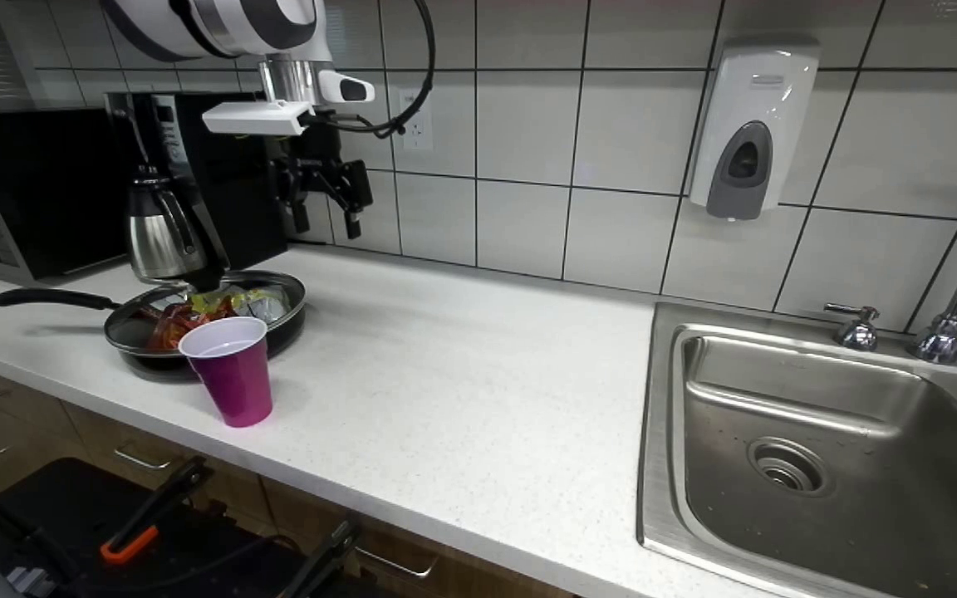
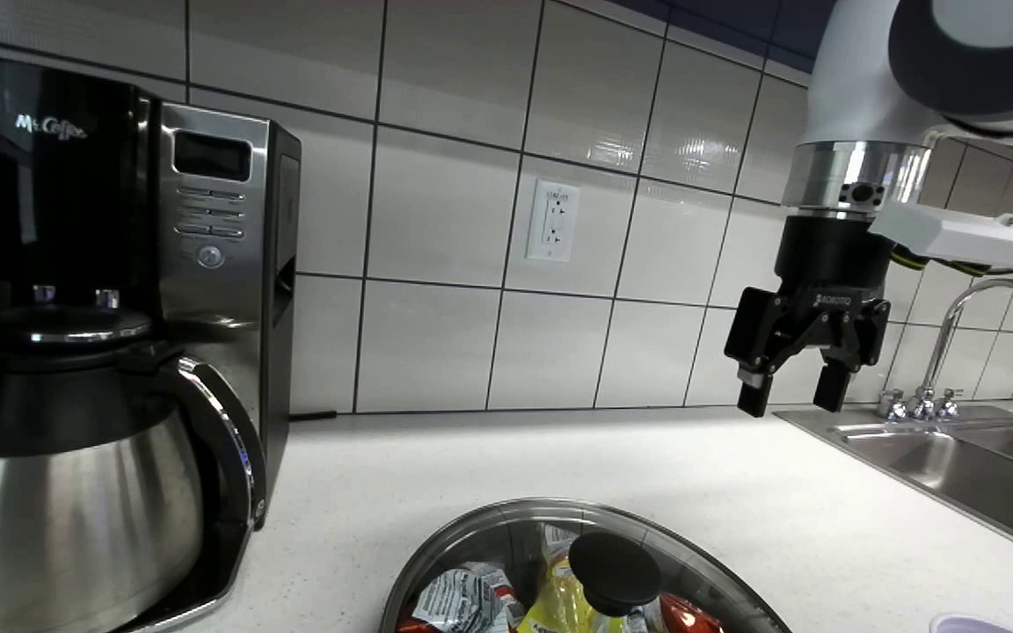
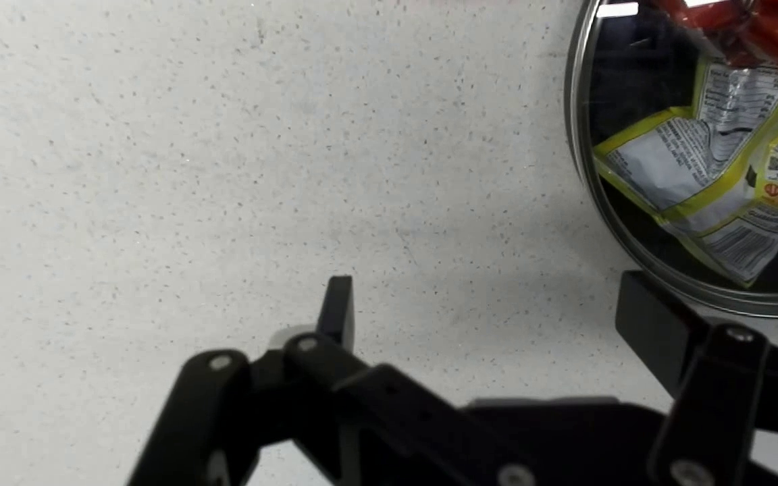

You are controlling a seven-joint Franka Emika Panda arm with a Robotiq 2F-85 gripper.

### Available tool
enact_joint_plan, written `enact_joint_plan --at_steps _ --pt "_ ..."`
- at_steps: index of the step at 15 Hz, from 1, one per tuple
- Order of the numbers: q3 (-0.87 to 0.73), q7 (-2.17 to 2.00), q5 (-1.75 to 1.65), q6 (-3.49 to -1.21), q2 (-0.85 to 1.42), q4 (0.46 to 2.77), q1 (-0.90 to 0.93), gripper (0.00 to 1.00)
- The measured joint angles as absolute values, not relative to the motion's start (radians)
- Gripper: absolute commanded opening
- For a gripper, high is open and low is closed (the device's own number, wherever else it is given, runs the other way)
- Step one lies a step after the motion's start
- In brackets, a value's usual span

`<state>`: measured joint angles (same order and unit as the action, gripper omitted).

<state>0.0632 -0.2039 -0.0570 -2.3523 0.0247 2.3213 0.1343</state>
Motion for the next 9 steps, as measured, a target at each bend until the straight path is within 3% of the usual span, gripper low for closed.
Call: enact_joint_plan --at_steps 9 --pt "0.037 -0.208 -0.032 -2.351 -0.069 2.419 0.091 1.0"
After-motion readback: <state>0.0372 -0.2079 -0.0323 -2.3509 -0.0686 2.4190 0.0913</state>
